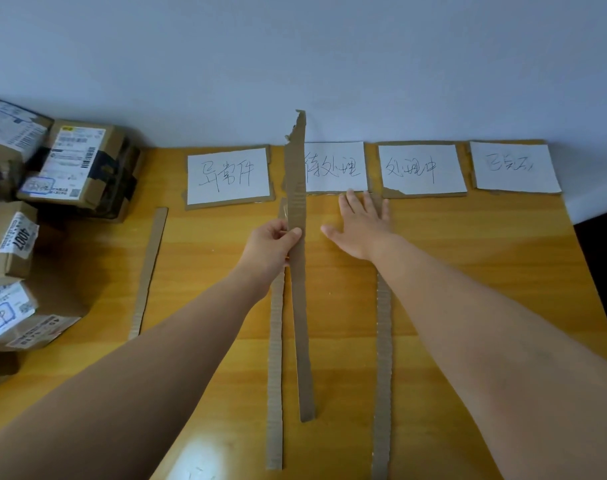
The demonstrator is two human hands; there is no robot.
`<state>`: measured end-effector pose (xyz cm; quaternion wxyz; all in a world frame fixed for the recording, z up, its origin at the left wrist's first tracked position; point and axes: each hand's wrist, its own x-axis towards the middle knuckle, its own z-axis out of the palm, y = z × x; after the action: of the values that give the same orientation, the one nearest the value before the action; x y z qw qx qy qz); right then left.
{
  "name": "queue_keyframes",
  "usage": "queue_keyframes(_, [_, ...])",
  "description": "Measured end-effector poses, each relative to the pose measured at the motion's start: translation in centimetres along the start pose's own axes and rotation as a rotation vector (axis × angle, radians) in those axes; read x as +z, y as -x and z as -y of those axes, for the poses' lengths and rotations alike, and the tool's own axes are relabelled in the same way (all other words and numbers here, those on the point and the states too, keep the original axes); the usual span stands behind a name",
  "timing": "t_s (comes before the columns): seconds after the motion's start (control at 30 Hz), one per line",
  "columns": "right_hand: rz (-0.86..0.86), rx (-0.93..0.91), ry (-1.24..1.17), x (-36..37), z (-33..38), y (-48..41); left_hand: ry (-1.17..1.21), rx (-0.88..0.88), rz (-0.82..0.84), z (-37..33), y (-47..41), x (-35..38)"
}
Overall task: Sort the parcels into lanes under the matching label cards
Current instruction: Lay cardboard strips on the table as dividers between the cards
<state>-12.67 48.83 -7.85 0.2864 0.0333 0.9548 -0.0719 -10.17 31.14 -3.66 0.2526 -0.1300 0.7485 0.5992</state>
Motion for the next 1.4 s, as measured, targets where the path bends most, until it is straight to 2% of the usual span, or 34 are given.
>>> queue_keyframes(0.2, [-0.175, 0.051, -0.013, -0.2, -1.8, 0.8, 0.001, -0.01, 0.026, -0.1, -0.4, 0.4])
queue_keyframes(0.33, [-0.113, 0.038, 0.08, 0.4, -3.2, 1.6, 0.006, -0.025, 0.032, 0.0, -0.4, 0.9])
queue_keyframes(0.5, [-0.094, 0.039, 0.047, 0.6, -3.7, 1.5, -0.008, -0.035, 0.03, 0.0, -0.3, 1.2])
queue_keyframes(0.63, [-0.174, 0.006, -0.037, 0.3, -3.2, 1.9, -0.015, -0.013, 0.044, -0.3, 0.3, 1.2])
queue_keyframes(0.73, [-0.253, -0.024, -0.161, -0.3, -2.9, 3.0, -0.02, 0.031, 0.035, -1.0, 1.1, 1.3])
queue_keyframes(0.83, [-0.319, -0.058, -0.454, -1.3, -2.6, 4.9, -0.016, 0.069, -0.002, -2.0, 2.2, 1.5])
queue_keyframes(0.93, [-0.284, -0.041, -0.845, -2.4, -2.5, 7.8, -0.05, 0.105, -0.018, -3.0, 3.8, 1.8])
queue_keyframes(1.07, [-0.257, -0.048, -1.084, -3.4, -3.0, 12.1, -0.025, 0.159, -0.023, -4.4, 6.8, 3.3])
queue_keyframes(1.2, [-0.233, -0.1, -1.206, -4.2, -4.6, 16.8, 0.094, 0.137, 0.0, -5.5, 9.8, 6.8])
queue_keyframes(1.4, [-0.235, -0.101, -1.142, -4.0, -9.9, 22.1, 0.056, 0.101, 0.141, -5.8, 13.7, 13.6])
